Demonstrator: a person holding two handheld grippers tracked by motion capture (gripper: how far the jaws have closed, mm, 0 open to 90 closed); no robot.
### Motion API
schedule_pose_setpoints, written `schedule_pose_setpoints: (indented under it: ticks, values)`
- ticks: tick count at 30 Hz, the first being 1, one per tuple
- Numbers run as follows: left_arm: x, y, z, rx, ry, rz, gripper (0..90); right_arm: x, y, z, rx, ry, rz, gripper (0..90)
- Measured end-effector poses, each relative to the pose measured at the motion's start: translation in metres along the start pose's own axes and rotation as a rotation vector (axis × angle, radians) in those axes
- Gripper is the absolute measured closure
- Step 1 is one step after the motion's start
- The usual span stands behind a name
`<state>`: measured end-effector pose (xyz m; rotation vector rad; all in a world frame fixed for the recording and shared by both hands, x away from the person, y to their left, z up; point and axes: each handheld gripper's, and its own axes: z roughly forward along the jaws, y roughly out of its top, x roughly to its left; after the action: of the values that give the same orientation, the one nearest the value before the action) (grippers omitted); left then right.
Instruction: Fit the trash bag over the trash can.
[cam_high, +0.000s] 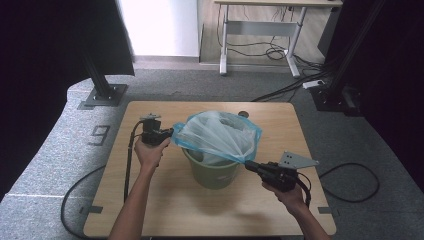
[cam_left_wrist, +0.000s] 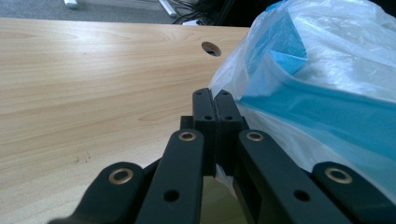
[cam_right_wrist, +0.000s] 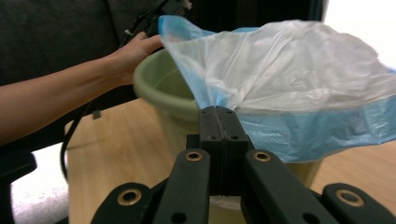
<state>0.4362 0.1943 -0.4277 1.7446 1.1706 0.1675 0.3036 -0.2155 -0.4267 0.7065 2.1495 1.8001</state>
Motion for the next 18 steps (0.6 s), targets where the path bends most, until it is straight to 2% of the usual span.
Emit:
schedule_pose_setpoints:
  ticks: [5,14,16,17,18]
  values:
    - [-0.001,-0.004,0.002,0.007,-0.01,0.007,89.7,0.01,-0.013,0.005,0.019,0.042,-0.008,88.8]
    - [0.0,-0.008,0.002,0.025,-0.024,0.011,89.6,0.014,-0.027,0.014,0.058,0.087,-0.007,89.0]
    - [0.0,-0.009,0.002,0.035,-0.016,0.017,89.6,0.016,-0.03,0.018,0.08,0.093,-0.016,88.9]
    - [0.001,-0.011,0.003,0.048,-0.011,0.02,89.6,0.018,-0.035,0.022,0.116,0.089,-0.04,88.9]
    - [0.001,-0.011,0.003,0.048,-0.011,0.02,89.7,0.018,-0.035,0.022,0.116,0.089,-0.04,88.9]
